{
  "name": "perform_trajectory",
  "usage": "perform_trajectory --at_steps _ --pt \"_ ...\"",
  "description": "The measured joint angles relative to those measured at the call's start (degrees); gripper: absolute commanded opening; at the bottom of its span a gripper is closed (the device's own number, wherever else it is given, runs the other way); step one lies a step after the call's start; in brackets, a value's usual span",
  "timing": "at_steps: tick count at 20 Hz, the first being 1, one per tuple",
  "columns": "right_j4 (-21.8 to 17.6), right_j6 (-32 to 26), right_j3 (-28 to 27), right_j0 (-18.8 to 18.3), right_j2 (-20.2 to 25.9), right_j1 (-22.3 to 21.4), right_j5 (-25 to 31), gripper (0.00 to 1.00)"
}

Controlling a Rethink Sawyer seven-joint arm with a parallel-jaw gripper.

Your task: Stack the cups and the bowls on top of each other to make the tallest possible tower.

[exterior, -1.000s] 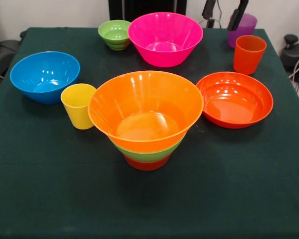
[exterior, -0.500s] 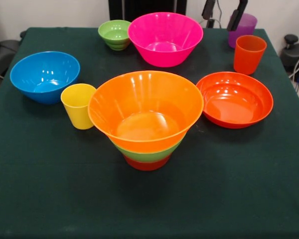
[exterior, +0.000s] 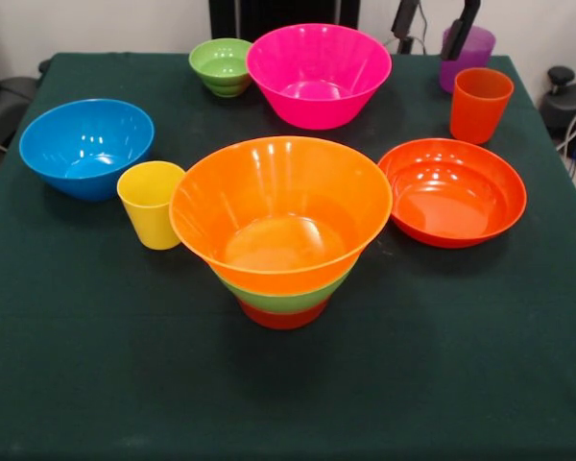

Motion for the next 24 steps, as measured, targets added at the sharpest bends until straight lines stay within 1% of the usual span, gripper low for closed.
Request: perform_trajectory --at_steps 16,24 --pt "0.0 0.0 0.02 -0.05 0.87 -0.01 0.0 1.0" --pt "0.0 0.0 0.55 -0.2 3.01 0.01 -0.01 1.0"
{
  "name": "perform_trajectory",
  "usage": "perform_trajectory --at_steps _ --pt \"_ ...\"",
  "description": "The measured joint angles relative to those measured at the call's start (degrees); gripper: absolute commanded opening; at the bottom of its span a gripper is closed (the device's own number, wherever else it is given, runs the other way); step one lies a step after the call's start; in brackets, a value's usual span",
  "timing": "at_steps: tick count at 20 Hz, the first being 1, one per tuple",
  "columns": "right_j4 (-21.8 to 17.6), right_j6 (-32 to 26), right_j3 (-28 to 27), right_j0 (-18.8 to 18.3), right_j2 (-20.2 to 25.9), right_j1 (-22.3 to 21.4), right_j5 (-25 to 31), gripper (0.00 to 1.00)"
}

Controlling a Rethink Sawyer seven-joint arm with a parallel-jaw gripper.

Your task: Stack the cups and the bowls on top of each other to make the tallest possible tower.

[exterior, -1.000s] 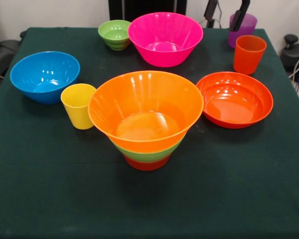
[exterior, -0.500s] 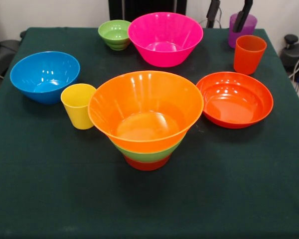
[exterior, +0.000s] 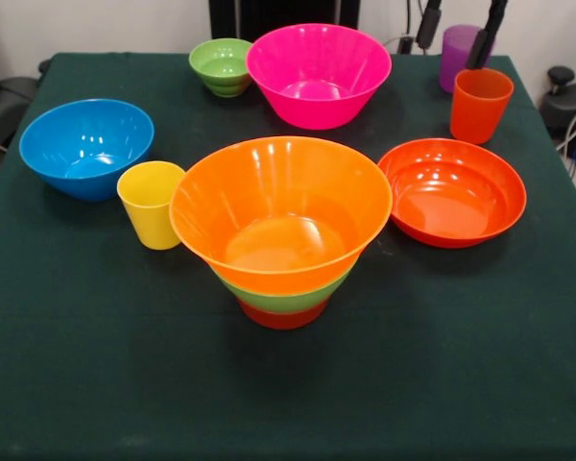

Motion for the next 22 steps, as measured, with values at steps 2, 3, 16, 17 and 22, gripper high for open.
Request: perform_trajectory --at_steps 2,3,16,17,22 --pt "0.0 0.0 0.25 0.01 0.57 0.0 -0.01 1.0" --pt "0.0 0.0 0.35 0.0 0.7 0.0 -0.02 1.0" --pt "-0.01 0.0 1.33 -0.42 2.42 0.02 -0.74 1.0" --pt "-0.02 0.0 1.33 -0.48 2.47 0.02 -0.74 1.0" --pt "-0.78 0.0 1.33 -1.21 2.92 0.02 -0.89 1.0"
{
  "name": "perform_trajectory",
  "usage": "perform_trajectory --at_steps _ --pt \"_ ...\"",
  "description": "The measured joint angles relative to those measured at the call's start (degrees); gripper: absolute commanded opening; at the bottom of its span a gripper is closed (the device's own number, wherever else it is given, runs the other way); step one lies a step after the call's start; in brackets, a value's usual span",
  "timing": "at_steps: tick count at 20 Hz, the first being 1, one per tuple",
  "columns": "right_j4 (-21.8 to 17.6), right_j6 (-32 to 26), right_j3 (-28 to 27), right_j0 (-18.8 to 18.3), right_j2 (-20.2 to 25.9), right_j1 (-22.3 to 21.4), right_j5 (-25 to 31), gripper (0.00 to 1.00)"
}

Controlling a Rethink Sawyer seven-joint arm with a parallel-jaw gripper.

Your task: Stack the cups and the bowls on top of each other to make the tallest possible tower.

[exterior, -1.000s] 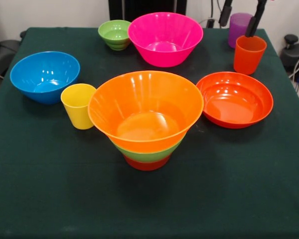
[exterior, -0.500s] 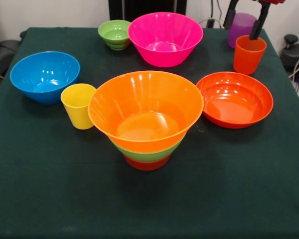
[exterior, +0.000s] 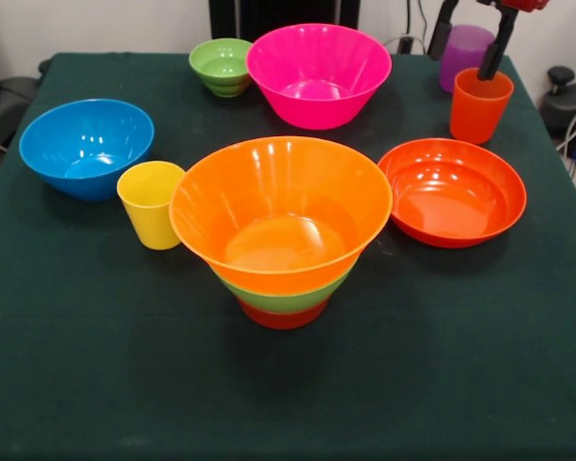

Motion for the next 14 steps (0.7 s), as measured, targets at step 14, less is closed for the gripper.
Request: perform_trajectory --at_steps 14 --pt "-3.72 0.0 1.15 -4.39 2.89 -2.03 -0.62 1.0"
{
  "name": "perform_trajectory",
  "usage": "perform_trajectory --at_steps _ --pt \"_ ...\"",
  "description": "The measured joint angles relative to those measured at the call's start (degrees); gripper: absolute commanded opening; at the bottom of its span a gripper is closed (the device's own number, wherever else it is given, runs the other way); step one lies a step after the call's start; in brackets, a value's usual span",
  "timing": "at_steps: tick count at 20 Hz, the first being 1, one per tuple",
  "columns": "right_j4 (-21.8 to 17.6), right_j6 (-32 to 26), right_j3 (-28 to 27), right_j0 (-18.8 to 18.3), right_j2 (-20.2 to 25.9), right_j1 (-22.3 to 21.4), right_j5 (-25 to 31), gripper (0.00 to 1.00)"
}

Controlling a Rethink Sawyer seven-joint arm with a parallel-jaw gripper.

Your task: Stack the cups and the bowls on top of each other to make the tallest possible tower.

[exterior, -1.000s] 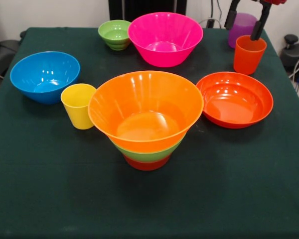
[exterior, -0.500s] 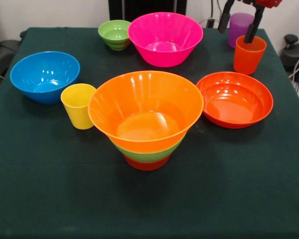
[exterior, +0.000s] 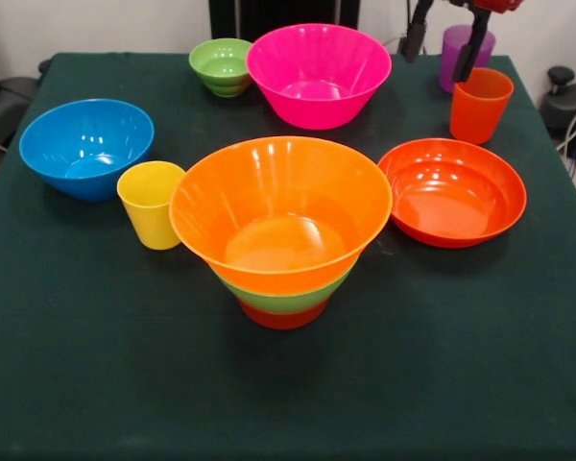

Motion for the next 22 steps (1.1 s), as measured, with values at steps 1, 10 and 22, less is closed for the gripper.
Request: perform_trajectory --at_steps 1,10,22 --pt "-0.27 0.0 0.65 -1.23 0.71 -0.96 0.01 1.0" --pt "-2.48 -0.01 3.58 -8.29 3.73 -6.48 1.76 1.0" --pt "-6.64 -0.01 4.45 -14.71 7.73 -10.42 2.43 1.0"
